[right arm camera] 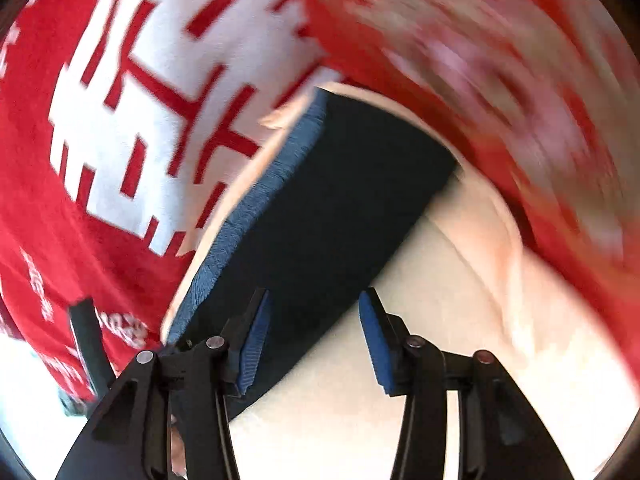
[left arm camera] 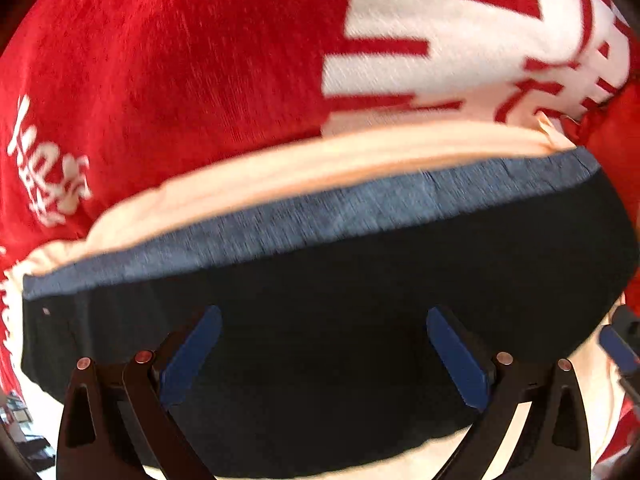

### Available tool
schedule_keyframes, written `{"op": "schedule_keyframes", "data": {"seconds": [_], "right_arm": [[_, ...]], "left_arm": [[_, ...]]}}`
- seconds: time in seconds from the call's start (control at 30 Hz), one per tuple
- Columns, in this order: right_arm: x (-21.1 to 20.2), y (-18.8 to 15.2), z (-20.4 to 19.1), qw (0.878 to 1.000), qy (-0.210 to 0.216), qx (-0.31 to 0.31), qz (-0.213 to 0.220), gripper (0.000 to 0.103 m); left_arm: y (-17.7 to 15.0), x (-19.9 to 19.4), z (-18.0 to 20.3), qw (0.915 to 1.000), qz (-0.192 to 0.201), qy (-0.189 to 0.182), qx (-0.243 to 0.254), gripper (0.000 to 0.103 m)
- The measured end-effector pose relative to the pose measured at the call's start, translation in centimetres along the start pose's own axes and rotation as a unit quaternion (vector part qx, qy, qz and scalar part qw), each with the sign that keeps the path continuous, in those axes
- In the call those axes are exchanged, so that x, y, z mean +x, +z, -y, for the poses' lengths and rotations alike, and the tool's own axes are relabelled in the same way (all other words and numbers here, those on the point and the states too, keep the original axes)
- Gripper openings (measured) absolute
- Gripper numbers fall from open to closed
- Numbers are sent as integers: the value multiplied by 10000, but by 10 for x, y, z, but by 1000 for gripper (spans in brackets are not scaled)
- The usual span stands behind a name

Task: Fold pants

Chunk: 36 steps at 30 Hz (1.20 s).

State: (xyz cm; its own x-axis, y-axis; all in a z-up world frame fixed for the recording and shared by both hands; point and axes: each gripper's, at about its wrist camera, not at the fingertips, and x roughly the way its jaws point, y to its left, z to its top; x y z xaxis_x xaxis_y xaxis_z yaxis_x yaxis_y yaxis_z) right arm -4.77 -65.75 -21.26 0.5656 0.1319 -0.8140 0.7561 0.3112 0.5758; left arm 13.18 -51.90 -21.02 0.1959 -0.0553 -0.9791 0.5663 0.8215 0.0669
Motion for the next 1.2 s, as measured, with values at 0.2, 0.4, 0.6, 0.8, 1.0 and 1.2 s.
{"op": "schedule_keyframes", "data": {"seconds": [0.2, 0.4, 0.6, 0.8, 1.0, 1.2], "right_arm": [[17, -5, 33, 9949, 682, 749, 21, 50], [29, 6, 27, 9909, 1071, 753, 309, 50], [47, 26, 3, 9941, 918, 403, 422, 38], [24, 30, -26, 9959, 819, -159, 346, 14], [-1, 12, -80, 9880, 720, -1316, 375, 14], [-7, -12, -134, 9714, 448, -2291, 439, 14]], "left_arm": [[-14, 19, 1, 9994, -75, -264, -218, 103], [-38, 24, -11, 9995, 23, -275, -159, 103], [-47, 15, -8, 9994, 76, -285, -154, 103], [-37, -31, -8, 9982, 378, -456, -101, 65], [-56, -14, 8, 9979, 380, -440, 279, 65], [-61, -17, -1, 9950, 510, -772, 383, 65]]}}
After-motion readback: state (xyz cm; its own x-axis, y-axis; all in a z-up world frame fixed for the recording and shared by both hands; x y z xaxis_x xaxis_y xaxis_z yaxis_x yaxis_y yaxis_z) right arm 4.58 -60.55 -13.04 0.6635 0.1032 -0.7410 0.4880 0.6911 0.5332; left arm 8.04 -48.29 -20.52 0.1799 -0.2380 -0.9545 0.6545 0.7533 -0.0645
